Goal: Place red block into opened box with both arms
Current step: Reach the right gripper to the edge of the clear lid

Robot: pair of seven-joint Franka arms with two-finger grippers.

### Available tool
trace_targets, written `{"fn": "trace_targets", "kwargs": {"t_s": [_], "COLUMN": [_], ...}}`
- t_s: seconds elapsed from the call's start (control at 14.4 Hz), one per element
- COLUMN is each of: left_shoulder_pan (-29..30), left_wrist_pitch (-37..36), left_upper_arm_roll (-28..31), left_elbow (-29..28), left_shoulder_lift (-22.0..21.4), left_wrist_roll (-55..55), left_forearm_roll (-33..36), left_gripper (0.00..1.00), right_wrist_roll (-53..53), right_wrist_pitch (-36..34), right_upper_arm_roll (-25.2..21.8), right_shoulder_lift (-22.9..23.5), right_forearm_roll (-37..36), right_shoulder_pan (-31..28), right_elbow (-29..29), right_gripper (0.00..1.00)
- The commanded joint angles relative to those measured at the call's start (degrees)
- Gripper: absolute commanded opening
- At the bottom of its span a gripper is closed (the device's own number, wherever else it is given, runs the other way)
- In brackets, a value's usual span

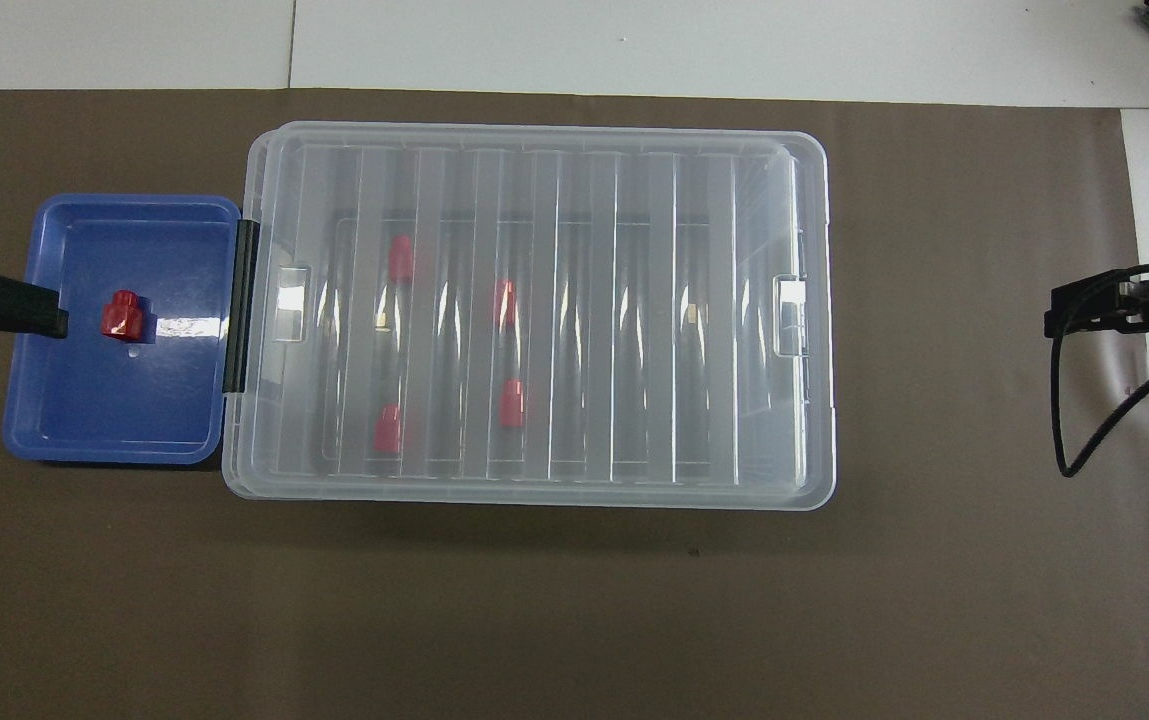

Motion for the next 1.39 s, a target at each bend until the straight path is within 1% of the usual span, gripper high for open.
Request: {"fn": "trace_targets", "kwargs": {"t_s": [0.0, 0.14, 0.21, 0.28, 0.35, 0.42, 0.49, 0.56, 0.62, 0.83, 1.04, 1.32], "left_shoulder_pan": [0.1, 0.1, 0.1, 0.1, 0.1, 0.1, 0.1, 0.1, 0.1, 0.1, 0.1, 0.6], "left_wrist_pitch": [0.6, 0.7, 0.7, 0.7, 0.7, 0.6, 0.7, 0.9, 0.9, 0.9, 1.0, 1.1], "left_upper_arm_roll": [0.2, 0.2, 0.2, 0.2, 0.2, 0.2, 0.2, 0.2, 0.2, 0.2, 0.2, 0.5], "left_elbow": [0.3, 0.3, 0.3, 0.3, 0.3, 0.3, 0.3, 0.2, 0.2, 0.0, -0.1, -0.1], "left_shoulder_lift": [-0.4, -0.4, -0.4, -0.4, -0.4, -0.4, -0.4, -0.4, -0.4, -0.4, -0.5, -0.5], "left_wrist_roll": [0.1, 0.1, 0.1, 0.1, 0.1, 0.1, 0.1, 0.1, 0.1, 0.1, 0.1, 0.1], "left_forearm_roll": [-0.5, -0.5, -0.5, -0.5, -0.5, -0.5, -0.5, -0.5, -0.5, -0.5, -0.5, -0.5], "left_gripper": [1.00, 1.00, 1.00, 1.00, 1.00, 1.00, 1.00, 1.00, 1.00, 1.00, 1.00, 1.00], "right_wrist_roll": [-0.4, -0.5, -0.4, 0.5, 2.2, 4.4, 6.1, 6.7, 6.7, 6.3, 3.5, 1.7], "right_wrist_pitch": [1.0, 1.5, 3.3, 6.2, 11.4, 16.8, 21.7, 25.2, 27.4, 30.1, 30.4, 30.4], "right_upper_arm_roll": [0.5, 0.5, 0.5, 0.5, 0.8, 0.9, 0.9, 0.9, 0.9, 0.9, 0.9, 0.8], "right_shoulder_lift": [0.0, 0.0, 0.0, -0.9, -1.6, -1.8, -1.5, -0.6, 1.2, 4.2, 5.4, 6.7], "right_forearm_roll": [-0.2, 1.1, 3.0, 4.0, 4.0, 4.1, 4.0, 4.0, 4.0, 4.0, 4.1, 4.0], "right_shoulder_pan": [-0.4, -0.4, -0.7, -0.4, 0.3, 2.5, 5.2, 6.8, 7.9, 9.9, 11.2, 11.2], "right_elbow": [-0.6, -0.7, -1.3, -3.6, -7.3, -11.7, -14.7, -15.5, -15.6, -15.7, -17.0, -17.3], "right_gripper": [1.00, 1.00, 1.00, 1.00, 1.00, 1.00, 1.00, 1.00, 1.00, 1.00, 1.00, 1.00]}}
